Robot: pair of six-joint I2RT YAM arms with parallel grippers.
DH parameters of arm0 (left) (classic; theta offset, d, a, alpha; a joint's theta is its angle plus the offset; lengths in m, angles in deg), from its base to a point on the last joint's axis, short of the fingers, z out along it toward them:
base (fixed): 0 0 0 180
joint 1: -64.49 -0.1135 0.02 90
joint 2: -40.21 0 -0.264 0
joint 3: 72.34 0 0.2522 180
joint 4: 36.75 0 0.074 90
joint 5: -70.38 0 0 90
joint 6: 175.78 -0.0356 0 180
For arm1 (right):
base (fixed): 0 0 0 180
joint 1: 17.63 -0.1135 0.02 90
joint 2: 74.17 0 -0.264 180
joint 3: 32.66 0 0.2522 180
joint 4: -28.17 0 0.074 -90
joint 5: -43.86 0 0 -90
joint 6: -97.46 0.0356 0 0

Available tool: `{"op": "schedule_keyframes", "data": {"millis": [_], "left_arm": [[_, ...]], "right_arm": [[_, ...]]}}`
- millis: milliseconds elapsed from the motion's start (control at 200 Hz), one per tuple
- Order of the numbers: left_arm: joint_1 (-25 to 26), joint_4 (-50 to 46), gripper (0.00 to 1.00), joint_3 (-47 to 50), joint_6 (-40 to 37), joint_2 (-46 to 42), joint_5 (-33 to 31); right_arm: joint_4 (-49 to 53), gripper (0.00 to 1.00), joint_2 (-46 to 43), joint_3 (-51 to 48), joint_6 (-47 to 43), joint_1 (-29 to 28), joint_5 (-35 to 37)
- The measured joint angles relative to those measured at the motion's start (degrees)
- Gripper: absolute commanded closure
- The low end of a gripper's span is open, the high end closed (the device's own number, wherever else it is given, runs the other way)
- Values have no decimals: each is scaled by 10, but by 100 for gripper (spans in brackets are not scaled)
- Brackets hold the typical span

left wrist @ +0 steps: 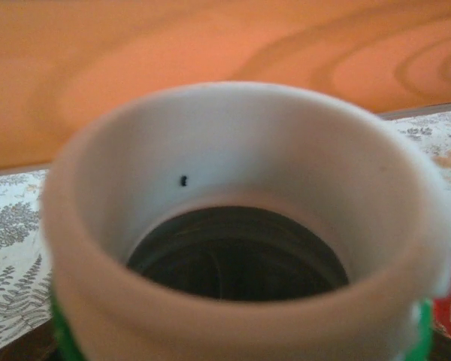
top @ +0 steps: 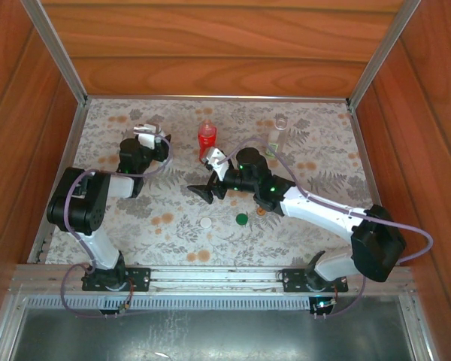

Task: Screw on the bottle caps

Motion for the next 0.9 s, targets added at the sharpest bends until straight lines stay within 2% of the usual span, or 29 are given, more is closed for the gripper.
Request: {"op": "schedule_keyframes", "data": {"millis": [80,225,445,620,785,899], "left_arm": [[0,2,43,1,-2,0,7],[0,6,48,11,-9,-8,17],[0,5,49,65,-21,-69,40],[1,5,49,128,-29,-153,96],[22,-12,49,174,-39,-235,129],[65,-38,49,185,-59,-267,145]], "right_arm": [[0,0,0,0,5,0,11],[-5,0,0,-3,23,0,43],[-17,0,-15,-39,48,0,105],[3,0,-43,-62,69,1,160],[41,0,-76,-82,116,10,198],[66,0,-99,-106,145,21,218]]}}
